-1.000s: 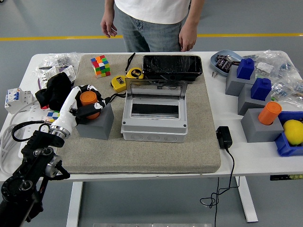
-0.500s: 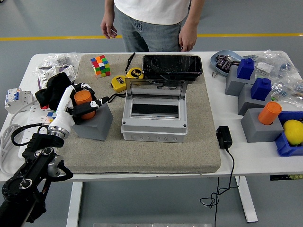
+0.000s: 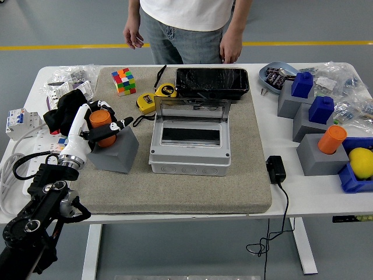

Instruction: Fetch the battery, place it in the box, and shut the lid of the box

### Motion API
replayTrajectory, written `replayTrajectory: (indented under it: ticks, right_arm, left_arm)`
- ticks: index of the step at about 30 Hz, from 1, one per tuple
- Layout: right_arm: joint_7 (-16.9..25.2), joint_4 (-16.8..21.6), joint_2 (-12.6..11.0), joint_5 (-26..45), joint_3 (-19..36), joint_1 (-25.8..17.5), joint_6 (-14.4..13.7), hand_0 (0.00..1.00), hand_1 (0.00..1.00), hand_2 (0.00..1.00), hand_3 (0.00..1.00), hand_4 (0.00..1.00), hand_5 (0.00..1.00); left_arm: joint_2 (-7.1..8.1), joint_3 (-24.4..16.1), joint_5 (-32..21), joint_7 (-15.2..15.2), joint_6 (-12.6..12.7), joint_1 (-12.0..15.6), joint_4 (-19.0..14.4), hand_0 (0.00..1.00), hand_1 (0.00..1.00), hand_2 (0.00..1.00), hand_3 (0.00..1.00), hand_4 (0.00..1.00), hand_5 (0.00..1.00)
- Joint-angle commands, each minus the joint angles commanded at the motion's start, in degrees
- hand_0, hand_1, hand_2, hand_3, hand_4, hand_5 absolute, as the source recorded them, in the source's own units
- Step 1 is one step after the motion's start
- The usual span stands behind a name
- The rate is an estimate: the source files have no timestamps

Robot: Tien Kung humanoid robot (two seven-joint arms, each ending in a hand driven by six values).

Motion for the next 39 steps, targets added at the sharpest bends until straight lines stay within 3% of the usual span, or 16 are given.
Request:
replayTrajectory:
  ticks: [13,16,19,20,25,26,31,32,37,38,39]
  right_arm:
    - [0.0,0.0,-0.1,0.2,-0.4,0.1,-0.1,0.954,0.899,0.821,0.843,0.998,0.998]
    - [-0.1,0.0,-0.2,0.1,-0.4,0.1,-0.1,0.954,0.899,0.823,0.843,0.998,0.998]
    - [-0.2,0.0,-0.2,0.1,-0.4,0.1,0.0,0.954,0.899,0.823,0.843,0.998,0.998]
    - [-0.2,0.0,-0.3,0.1,-0.4,0.2,0.0,0.955,0.899,0.822,0.843,0.998,0.998]
    - [-0.1,0.0,-0.4,0.1,-0.5,0.3,-0.1,0.955,0.899,0.822,0.843,0.998,0.998]
    - [-0.1,0.0,-0.5,0.1,-0.5,0.4,-0.1,0.953,0.899,0.822,0.843,0.998,0.998]
    - [-0.1,0.0,-0.6,-0.1,-0.2,0.5,-0.1,0.953,0.899,0.822,0.843,0.998,0.998]
    - [-0.1,0.0,-0.7,-0.2,-0.1,0.5,-0.1,0.954,0.899,0.822,0.843,0.998,0.998]
    - [-0.1,0.0,-0.9,-0.2,0.1,0.8,-0.1,0.954,0.899,0.822,0.843,0.998,0.998]
    - [-0.1,0.0,-0.9,-0.2,0.1,0.8,-0.1,0.954,0.899,0.822,0.842,0.998,0.998]
    - [-0.1,0.0,-1.0,-0.2,0.1,0.8,-0.1,0.954,0.899,0.822,0.842,0.998,0.998]
  left_arm:
    - [0.29,1.7,0.2,-0.2,1.7,-0.8,-3.6,0.014,0.002,0.009,0.014,0.998,0.030]
    - [0.88,1.9,2.8,-0.2,2.6,-1.5,-5.8,0.014,0.002,0.007,0.010,0.998,0.046]
    - [2.08,3.0,8.7,-0.6,4.5,-3.1,-8.7,0.014,0.002,0.007,0.010,0.998,0.046]
    - [2.80,4.1,10.8,-0.8,5.5,-4.0,-9.7,0.014,0.002,0.002,0.002,0.912,0.204]
    - [5.50,9.8,21.9,-0.7,7.7,-7.7,-11.8,0.014,0.002,0.002,0.002,0.912,0.204]
    - [5.89,11.1,24.3,-0.7,7.8,-8.3,-12.0,0.017,0.002,0.002,0.002,0.923,0.538]
    - [7.80,18.0,32.4,-0.5,7.9,-11.8,-11.9,0.017,0.002,0.002,0.002,0.923,0.538]
    - [8.14,19.8,34.0,-0.3,7.6,-12.7,-11.6,0.018,0.002,0.002,0.002,0.891,0.706]
    - [9.20,25.8,36.5,1.3,5.8,-16.0,-10.4,0.018,0.002,0.002,0.002,0.891,0.706]
    - [9.37,26.6,37.0,1.8,5.2,-16.4,-10.3,0.019,0.002,0.002,0.002,0.871,0.817]
    - [9.44,26.9,37.2,2.1,4.9,-16.6,-10.2,0.019,0.002,0.002,0.002,0.871,0.817]
